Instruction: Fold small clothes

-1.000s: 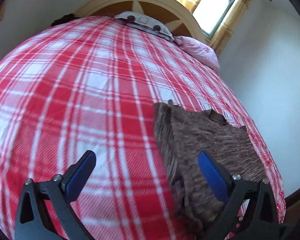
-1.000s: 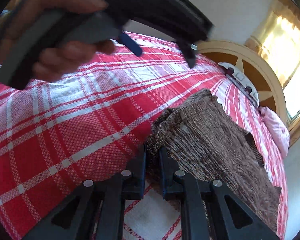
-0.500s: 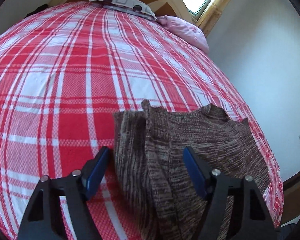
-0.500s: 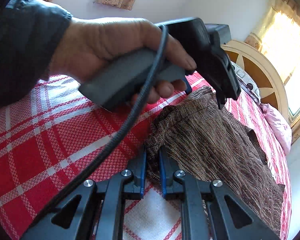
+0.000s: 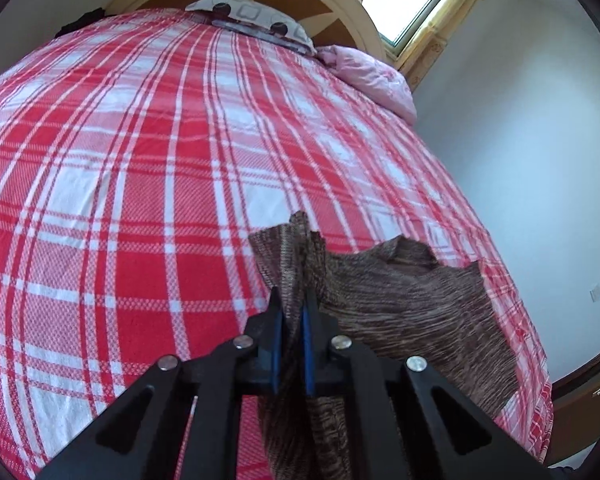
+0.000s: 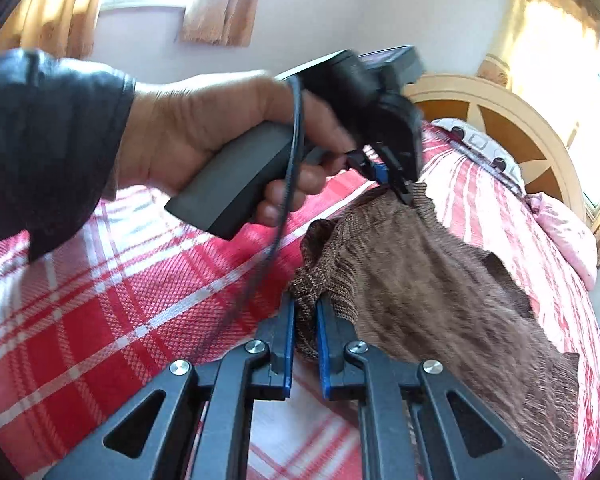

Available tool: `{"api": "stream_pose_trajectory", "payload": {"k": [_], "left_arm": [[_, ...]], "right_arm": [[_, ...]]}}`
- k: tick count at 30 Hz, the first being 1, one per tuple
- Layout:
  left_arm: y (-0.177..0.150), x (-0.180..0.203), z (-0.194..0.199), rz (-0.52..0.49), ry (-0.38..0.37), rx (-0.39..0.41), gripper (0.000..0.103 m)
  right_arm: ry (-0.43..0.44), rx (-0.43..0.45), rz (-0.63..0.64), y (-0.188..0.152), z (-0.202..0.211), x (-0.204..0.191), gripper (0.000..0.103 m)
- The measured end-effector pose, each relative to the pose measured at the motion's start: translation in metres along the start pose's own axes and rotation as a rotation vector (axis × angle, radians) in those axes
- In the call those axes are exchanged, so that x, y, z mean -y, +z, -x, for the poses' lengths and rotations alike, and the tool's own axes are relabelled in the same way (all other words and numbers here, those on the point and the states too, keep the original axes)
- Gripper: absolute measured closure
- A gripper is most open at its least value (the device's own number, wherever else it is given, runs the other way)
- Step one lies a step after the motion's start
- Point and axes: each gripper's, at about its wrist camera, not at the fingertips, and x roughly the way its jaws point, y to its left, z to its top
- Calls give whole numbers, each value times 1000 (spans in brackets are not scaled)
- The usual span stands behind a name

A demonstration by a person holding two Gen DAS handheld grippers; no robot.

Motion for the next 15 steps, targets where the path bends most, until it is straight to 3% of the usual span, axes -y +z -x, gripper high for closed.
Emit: {"api": "stream_pose_trajectory", "payload": {"k": [15], "left_arm": [[18, 83, 11, -19, -62, 101, 95]], "right_arm": [[-67, 124, -207, -24, 65, 81, 94]]}}
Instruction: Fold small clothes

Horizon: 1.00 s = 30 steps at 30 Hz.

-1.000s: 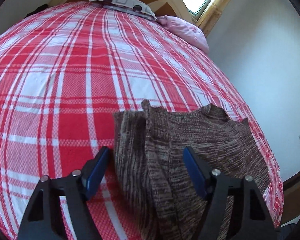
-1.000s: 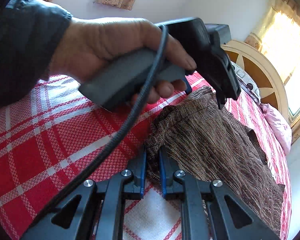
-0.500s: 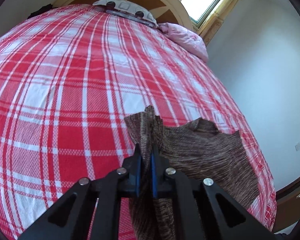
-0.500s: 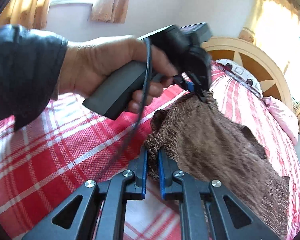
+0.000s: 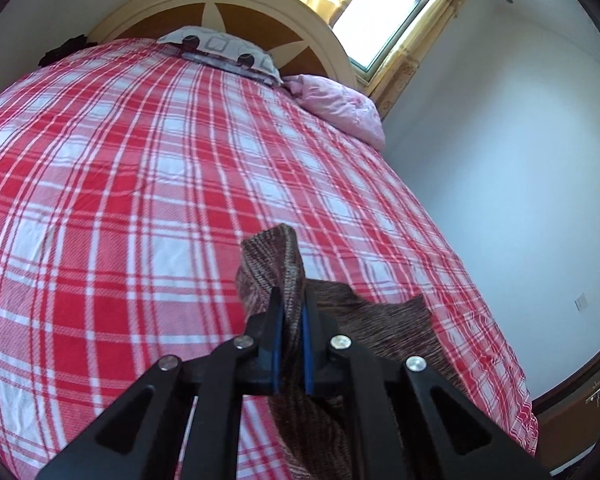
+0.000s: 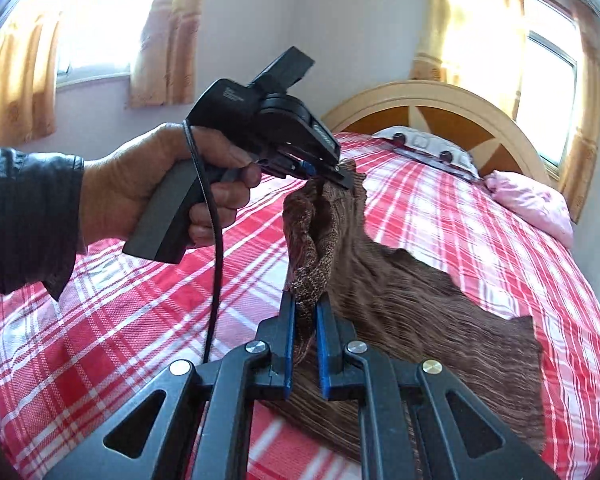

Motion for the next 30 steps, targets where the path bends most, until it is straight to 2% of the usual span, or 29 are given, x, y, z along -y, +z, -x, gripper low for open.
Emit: {"api": "stream_pose_trajectory", "payload": {"k": [12, 20, 30], "left_arm": [[5, 82, -40, -80, -30, -22, 95], [-5, 126, -80, -126, -39, -78, 95], [-24, 170, -122, -194, -46, -138, 95]], "right_arm": [[-50, 32, -163, -18, 45, 77, 94], [-56, 5, -287, -48, 57, 123, 94], [-95, -64, -373, -86, 65, 157, 94]]}}
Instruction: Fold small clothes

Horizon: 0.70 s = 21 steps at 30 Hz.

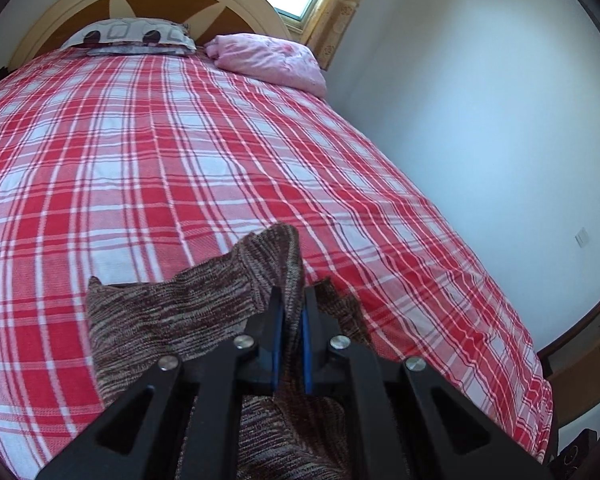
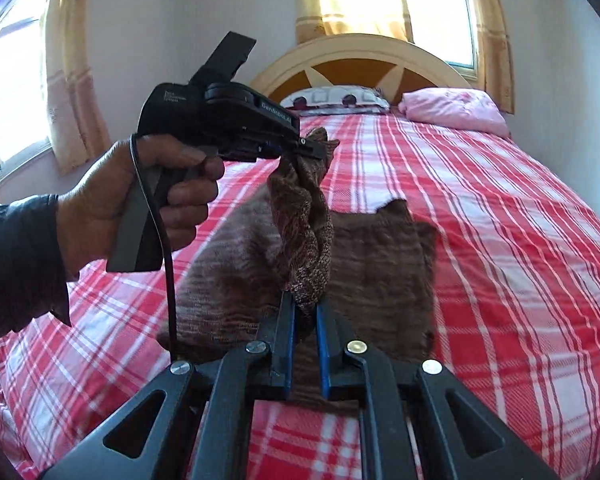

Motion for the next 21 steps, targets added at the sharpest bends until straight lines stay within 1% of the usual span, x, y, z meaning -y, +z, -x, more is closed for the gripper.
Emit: {"api": "stream_pose_trajectory", "payload": {"k": [5, 9, 14, 17, 21], "left_arm": [[-5, 12, -31, -7, 4, -45, 95], [-13, 25, -51, -9, -11, -58, 95], [-19, 41, -65, -32, -18, -82, 96], [-21, 46, -70, -44, -18, -90, 96], [-24, 60, -70, -103, 3, -91, 94]], "right_arm": [[22, -54, -89, -11, -6, 27, 94], [25, -80, -135, -21, -9, 40, 94], [40, -122, -189, -33, -11, 54, 94], [51, -131, -223, -36, -10, 60, 94], [43, -131, -239, -38, -5, 65, 94]]}}
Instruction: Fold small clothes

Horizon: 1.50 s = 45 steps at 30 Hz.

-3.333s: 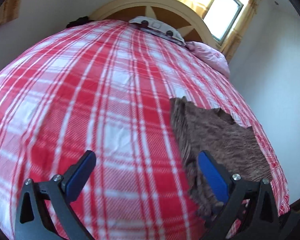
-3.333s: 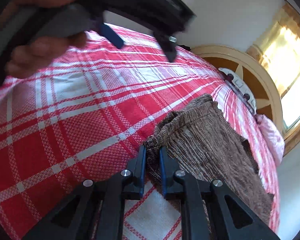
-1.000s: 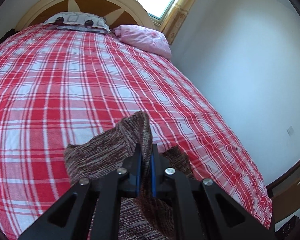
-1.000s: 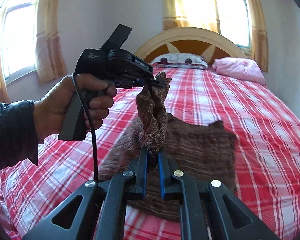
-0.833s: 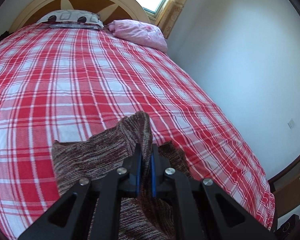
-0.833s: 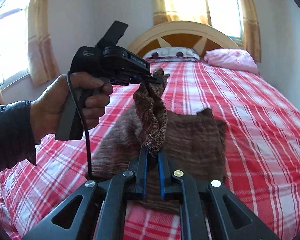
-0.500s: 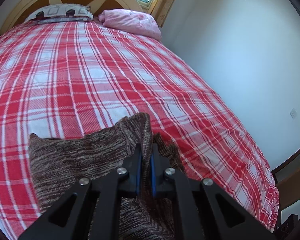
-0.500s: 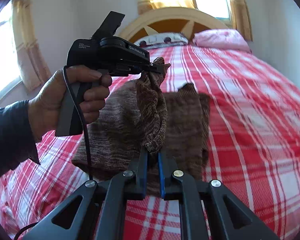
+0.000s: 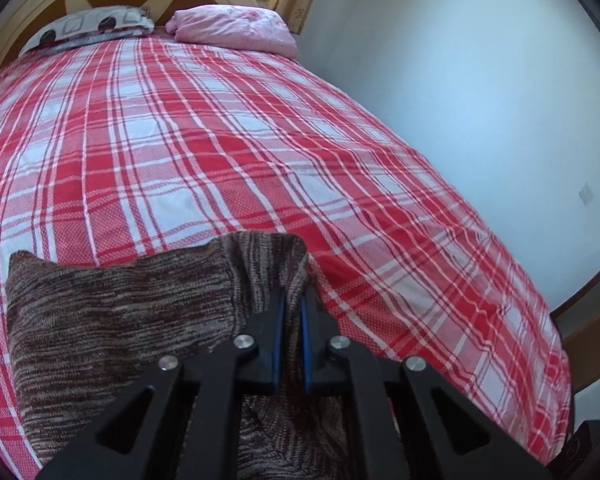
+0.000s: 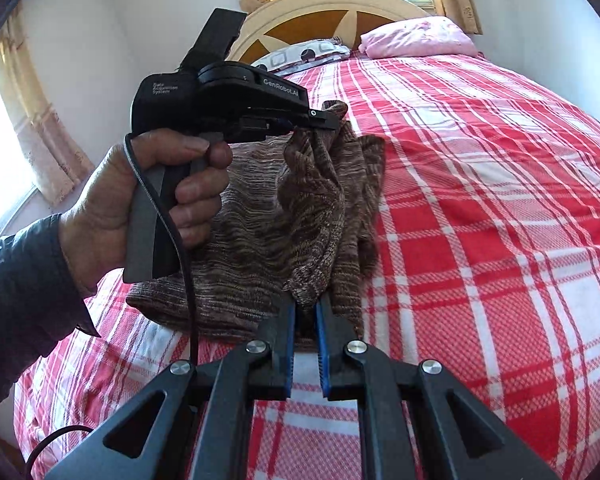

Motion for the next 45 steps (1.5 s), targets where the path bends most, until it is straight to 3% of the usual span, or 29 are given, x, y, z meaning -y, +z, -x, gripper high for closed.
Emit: {"api": "stream_pose_trajectory", "payload": {"k": [3, 5, 7, 9, 10, 11, 13, 15, 17, 21, 22, 23, 25, 29, 31, 33, 37, 39, 41, 44, 45], "left_arm": [[-2, 11, 8, -58, 44, 6, 93], [-7, 17, 28, -112, 80, 38, 82], [-16, 16, 53, -147, 120, 81, 40], [-31, 9, 80, -151, 151, 141, 27], [-40, 3, 93, -151, 150, 161, 27], [-50, -4, 103, -148, 166, 166, 27], [-72, -21, 114, -139, 224, 155, 27], [-90, -35, 119, -120, 249, 149, 23], [-105, -49, 115, -81, 309, 124, 23], [-117, -61, 103, 8, 288, 89, 22], [-119, -61, 98, 15, 272, 82, 22], [-120, -60, 93, 19, 268, 73, 22], [-124, -57, 88, 17, 242, 68, 22], [-129, -48, 83, -36, 236, 59, 19], [-131, -45, 77, -58, 243, 34, 11], [-131, -45, 71, -69, 266, 3, 11], [-136, -46, 78, -72, 265, 29, 9], [-137, -48, 80, -57, 260, 38, 8], [-136, -52, 79, -36, 250, 30, 8], [-139, -51, 79, -29, 234, 29, 6], [-140, -49, 80, -32, 236, 28, 5]], "right_arm": [[-15, 8, -16, -1, 5, 7, 94], [-13, 11, -17, -1, 7, 11, 94], [-18, 47, -28, 0, 15, 16, 93], [-31, 56, -45, 4, 19, 21, 92], [-40, 65, -49, 4, 22, 22, 76], [-39, 81, -54, 5, 25, 23, 49], [-6, 110, -54, 12, 30, 22, 38], [2, 116, -35, 28, 28, 17, 38], [66, 104, -18, 49, 16, 10, 38], [82, 15, -11, 89, -32, 2, 41], [96, -31, -16, 96, -48, 2, 52], [105, -69, -28, 99, -60, 2, 74], [60, -110, -19, 102, -77, 3, 97], [-33, -80, -55, 100, -66, 19, 98], [-46, -90, -88, 97, -65, 33, 99], [-33, -130, -118, 93, -75, 45, 98], [-42, -115, -143, 97, -70, 49, 97], [-129, -75, -78, 105, -62, 34, 86], [-175, -9, -37, 117, -51, 22, 44], [-109, 48, 23, 131, -48, 3, 43], [-49, 49, 56, 133, -52, -6, 43]]}}
